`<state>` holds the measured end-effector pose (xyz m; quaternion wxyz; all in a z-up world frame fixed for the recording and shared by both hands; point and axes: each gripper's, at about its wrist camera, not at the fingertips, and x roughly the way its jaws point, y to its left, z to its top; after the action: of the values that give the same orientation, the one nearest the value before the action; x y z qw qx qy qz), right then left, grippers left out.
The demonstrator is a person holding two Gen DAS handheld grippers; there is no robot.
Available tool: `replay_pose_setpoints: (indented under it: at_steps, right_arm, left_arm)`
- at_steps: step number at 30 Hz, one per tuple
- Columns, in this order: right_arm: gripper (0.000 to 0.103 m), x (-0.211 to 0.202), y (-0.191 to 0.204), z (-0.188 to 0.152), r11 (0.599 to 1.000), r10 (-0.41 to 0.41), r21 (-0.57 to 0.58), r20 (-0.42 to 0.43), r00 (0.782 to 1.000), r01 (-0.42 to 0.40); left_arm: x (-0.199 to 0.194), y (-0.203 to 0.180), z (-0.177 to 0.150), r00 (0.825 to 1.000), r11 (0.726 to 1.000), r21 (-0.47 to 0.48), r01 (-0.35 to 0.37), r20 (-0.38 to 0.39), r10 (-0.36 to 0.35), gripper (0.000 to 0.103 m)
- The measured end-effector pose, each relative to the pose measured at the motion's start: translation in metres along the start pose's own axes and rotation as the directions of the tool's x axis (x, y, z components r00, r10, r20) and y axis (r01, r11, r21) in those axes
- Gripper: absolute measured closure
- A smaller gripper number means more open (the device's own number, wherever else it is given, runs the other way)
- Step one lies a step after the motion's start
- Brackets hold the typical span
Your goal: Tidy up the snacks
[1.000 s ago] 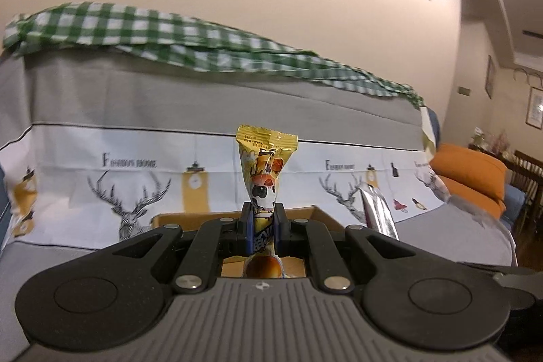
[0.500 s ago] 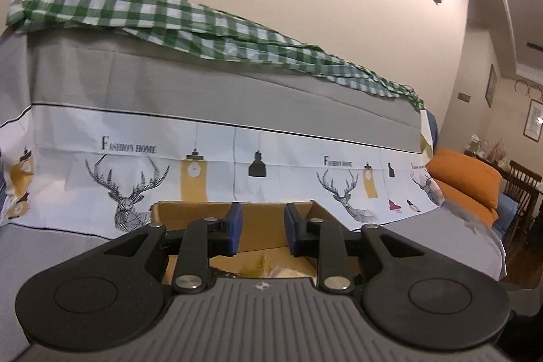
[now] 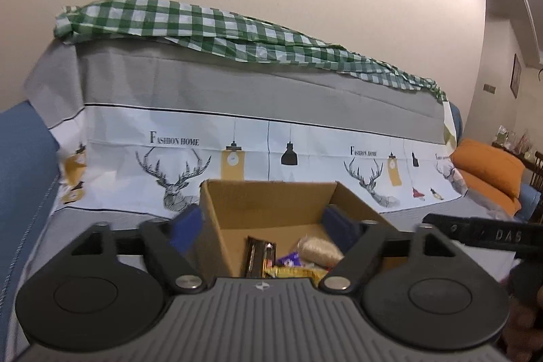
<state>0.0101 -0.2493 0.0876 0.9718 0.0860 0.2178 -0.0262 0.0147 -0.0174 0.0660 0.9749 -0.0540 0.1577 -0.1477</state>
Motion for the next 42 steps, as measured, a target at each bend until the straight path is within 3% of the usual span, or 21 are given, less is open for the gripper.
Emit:
replay_pose_setpoints:
  at_steps: [2,7,11,13,19,24,42]
  right_arm:
    - [0.001,-0.013,-0.010,-0.002,1.000,0.006,-0.011,-0.005,1.000,-0.006]
    - [0.001,-0.038,-0.037,-0.021,0.999,0.032,-0.012,-0.034,0.999,-0.032]
    - [0.001,-0.054,-0.046,-0.039,0.996,0.080,0.048,-0.008,0.997,-0.079]
    - [0.001,-0.056,-0.037,-0.044,0.997,0.076,0.004,0.004,0.997,-0.076]
    - [0.001,-0.051,-0.012,-0.053,0.986,0.068,-0.151,-0.025,0.997,-0.071]
    - [0.001,-0.047,-0.005,-0.056,0.981,0.036,-0.190,-0.036,0.999,-0.042]
    - [0.001,-0.044,0.006,-0.062,0.969,0.036,-0.243,-0.043,0.998,-0.045]
  left_arm:
    - [-0.015,-0.005,-0.007,1.000,1.000,-0.017,-0.005,-0.013,0.005,0.007]
    - [-0.035,-0.024,-0.024,0.997,0.999,-0.046,-0.009,-0.075,0.006,0.001]
    - [-0.043,-0.040,-0.040,0.991,0.995,-0.079,-0.064,-0.124,0.054,0.001]
    - [-0.046,-0.048,-0.046,0.986,0.992,-0.073,-0.106,-0.135,0.096,0.001]
    - [-0.036,-0.053,-0.054,0.975,0.992,-0.022,-0.127,-0.186,0.121,0.001]
    - [-0.019,-0.044,-0.060,0.951,0.986,-0.046,-0.159,-0.277,0.140,0.001]
    - [-0.017,-0.038,-0.058,0.943,0.982,-0.037,-0.183,-0.291,0.164,0.000]
